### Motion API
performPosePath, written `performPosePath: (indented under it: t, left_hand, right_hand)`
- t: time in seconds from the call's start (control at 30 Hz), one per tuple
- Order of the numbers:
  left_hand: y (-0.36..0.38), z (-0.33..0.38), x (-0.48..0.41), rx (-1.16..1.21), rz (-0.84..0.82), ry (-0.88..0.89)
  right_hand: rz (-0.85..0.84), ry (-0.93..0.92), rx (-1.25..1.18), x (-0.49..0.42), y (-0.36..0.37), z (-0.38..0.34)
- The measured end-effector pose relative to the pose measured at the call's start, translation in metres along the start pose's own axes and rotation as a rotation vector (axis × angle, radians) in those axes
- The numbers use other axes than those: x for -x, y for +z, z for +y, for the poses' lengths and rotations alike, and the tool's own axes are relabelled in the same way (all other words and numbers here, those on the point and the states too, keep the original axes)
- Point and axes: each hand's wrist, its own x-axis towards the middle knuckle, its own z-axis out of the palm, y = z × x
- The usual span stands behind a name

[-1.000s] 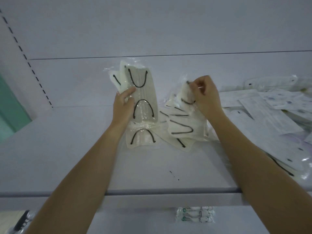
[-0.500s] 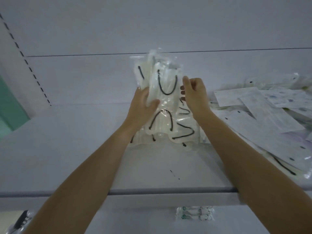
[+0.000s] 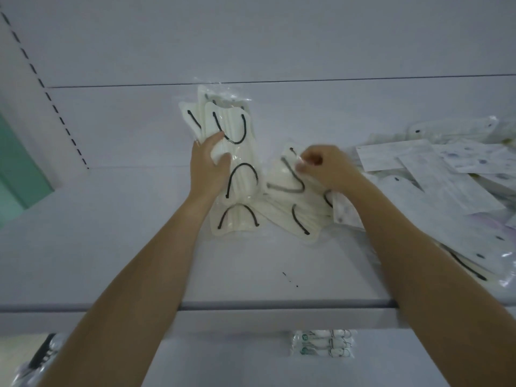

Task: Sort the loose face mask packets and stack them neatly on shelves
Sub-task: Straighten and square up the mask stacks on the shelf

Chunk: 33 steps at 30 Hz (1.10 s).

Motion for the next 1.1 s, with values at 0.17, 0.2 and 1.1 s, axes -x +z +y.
performPosePath:
  t: [0.17, 0.2, 1.1]
  left_hand:
    - [0.001, 0.01, 0.003, 0.113, -0.094, 0.009]
    - [0.003, 0.012, 0.004, 0.097, -0.128, 0.033]
    - [-0.004, -0.001, -0.005, 0.061, 0.112, -0.131]
  right_hand:
    - [0.309, 0.083, -0.853, -0.001, -0.011, -0.013]
    - [0.288, 0.107, -0.969, -0.001, -0.012, -0.013]
    - [0.186, 0.292, -0.567, -0.011, 0.005, 0.0]
